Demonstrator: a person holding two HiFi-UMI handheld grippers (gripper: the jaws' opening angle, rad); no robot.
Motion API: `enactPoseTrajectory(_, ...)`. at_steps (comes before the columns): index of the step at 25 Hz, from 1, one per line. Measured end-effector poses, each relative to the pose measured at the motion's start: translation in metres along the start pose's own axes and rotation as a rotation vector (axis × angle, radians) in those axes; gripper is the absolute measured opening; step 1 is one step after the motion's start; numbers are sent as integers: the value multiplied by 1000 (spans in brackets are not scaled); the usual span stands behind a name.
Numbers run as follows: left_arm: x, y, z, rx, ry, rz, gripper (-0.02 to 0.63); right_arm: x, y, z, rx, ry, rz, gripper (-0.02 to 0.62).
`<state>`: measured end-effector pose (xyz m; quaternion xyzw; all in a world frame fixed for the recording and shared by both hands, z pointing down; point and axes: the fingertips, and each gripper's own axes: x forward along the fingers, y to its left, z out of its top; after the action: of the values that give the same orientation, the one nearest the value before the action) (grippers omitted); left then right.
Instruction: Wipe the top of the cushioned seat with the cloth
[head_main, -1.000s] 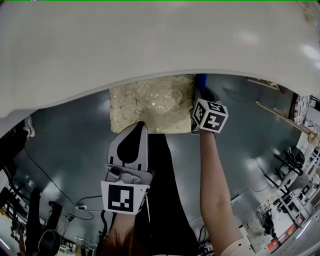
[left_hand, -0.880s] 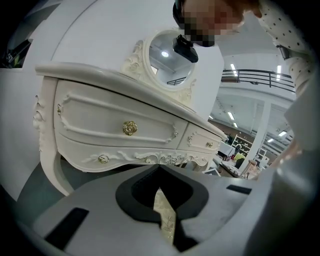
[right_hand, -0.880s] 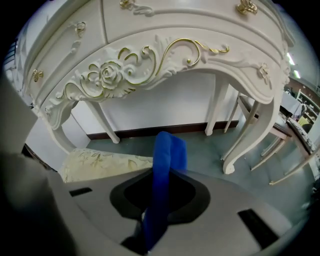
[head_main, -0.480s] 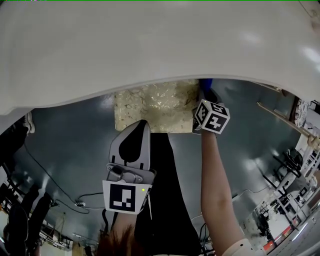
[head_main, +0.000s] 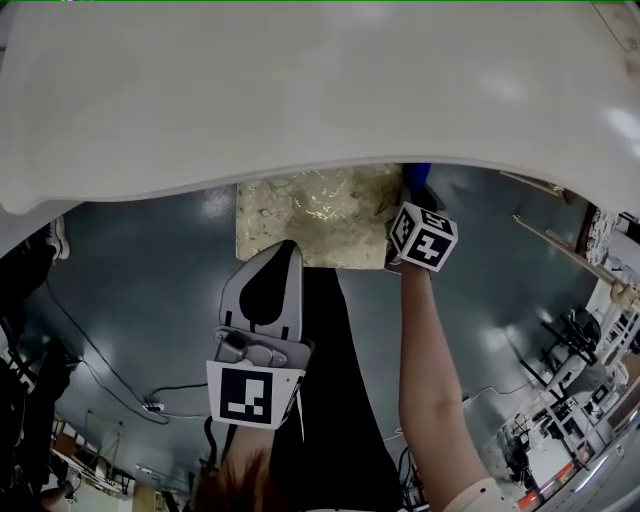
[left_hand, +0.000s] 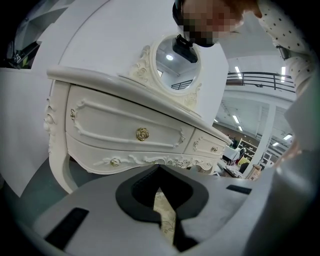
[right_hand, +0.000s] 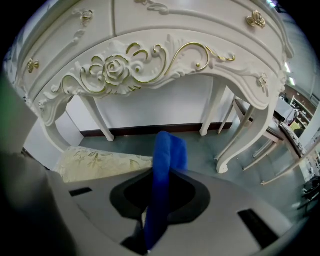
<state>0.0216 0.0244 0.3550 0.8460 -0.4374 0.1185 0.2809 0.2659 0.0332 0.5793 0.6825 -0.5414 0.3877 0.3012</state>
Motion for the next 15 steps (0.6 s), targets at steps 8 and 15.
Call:
enactPoseTrajectory(8, -3, 1, 5, -2, -11, 1, -2, -4, 12, 3, 11, -1, 15, 61)
enactPoseTrajectory(15, -5, 0, 9, -6, -23, -1, -2, -6, 26, 4, -2, -2, 37, 61)
